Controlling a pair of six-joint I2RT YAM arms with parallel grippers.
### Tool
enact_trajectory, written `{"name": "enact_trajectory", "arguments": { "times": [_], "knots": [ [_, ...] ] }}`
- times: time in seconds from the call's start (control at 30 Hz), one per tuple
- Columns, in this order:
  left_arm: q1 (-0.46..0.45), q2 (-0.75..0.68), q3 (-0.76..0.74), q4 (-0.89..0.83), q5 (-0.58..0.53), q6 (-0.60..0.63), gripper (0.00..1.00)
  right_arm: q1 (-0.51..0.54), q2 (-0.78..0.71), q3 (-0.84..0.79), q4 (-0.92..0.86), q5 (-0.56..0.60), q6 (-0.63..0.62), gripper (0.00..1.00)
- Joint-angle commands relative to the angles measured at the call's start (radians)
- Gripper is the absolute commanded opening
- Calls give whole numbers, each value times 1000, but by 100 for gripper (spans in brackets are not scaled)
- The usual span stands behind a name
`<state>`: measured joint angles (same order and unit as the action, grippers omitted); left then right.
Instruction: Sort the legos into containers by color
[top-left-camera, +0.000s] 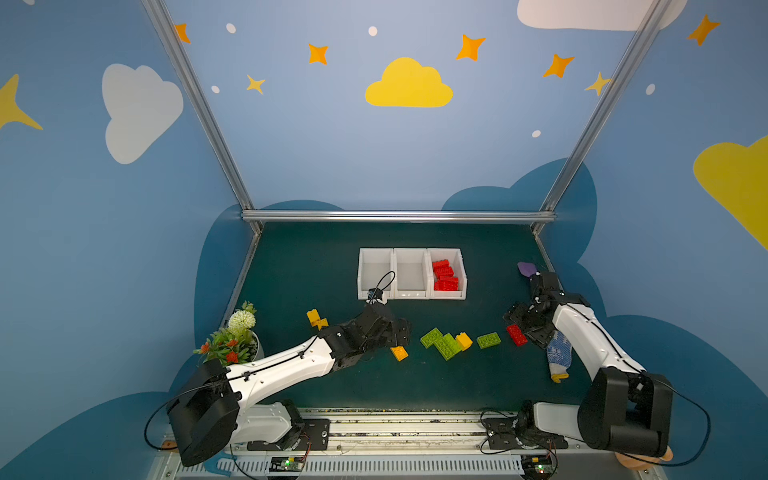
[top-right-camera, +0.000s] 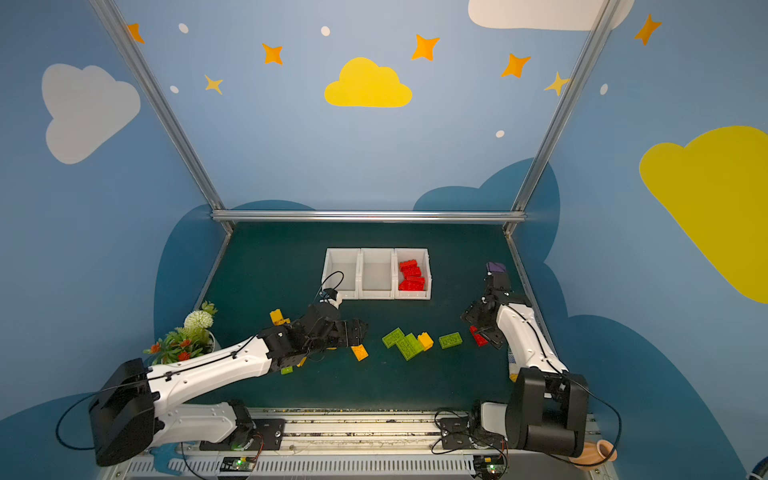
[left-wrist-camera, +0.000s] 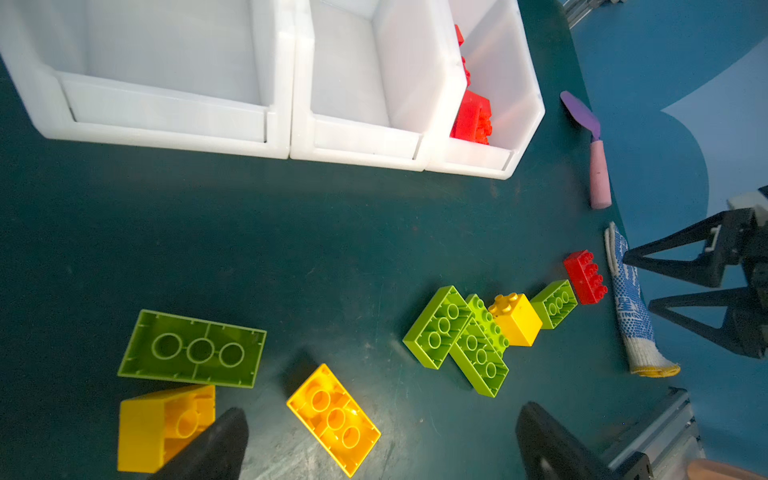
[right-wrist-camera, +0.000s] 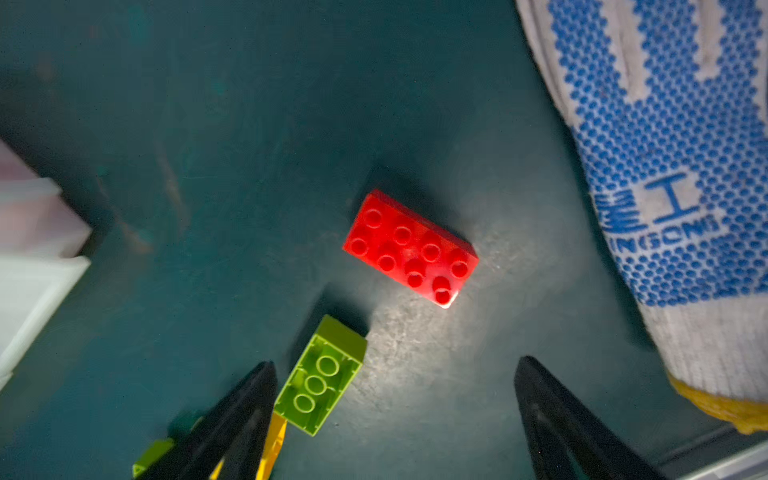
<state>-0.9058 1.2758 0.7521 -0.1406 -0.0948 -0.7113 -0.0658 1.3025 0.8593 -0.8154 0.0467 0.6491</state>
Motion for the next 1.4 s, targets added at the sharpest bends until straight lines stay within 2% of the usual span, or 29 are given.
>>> {"name": "enact_trajectory", "arguments": {
  "times": [0.0,0.33,0.83,1.1,1.37],
  "knots": [
    [-14,13,-23,31,-7,-12,100,-25,-5,-30,-4,-24,43,88],
    [-28,23,-33,25,-20,-7,100,-33,103,-7,64,-38,92,88],
    [-28,10,-54,-10,-49,-13,100,-27,277,76,103,8,111,87],
    [-29,-1,-57,-34,-68,-11,100,-20,327,72,132,1,135,87],
    [-29,-4,-65,-59,-73,-22,100,-16,366,87,157,1,122,77]
  ]
}}
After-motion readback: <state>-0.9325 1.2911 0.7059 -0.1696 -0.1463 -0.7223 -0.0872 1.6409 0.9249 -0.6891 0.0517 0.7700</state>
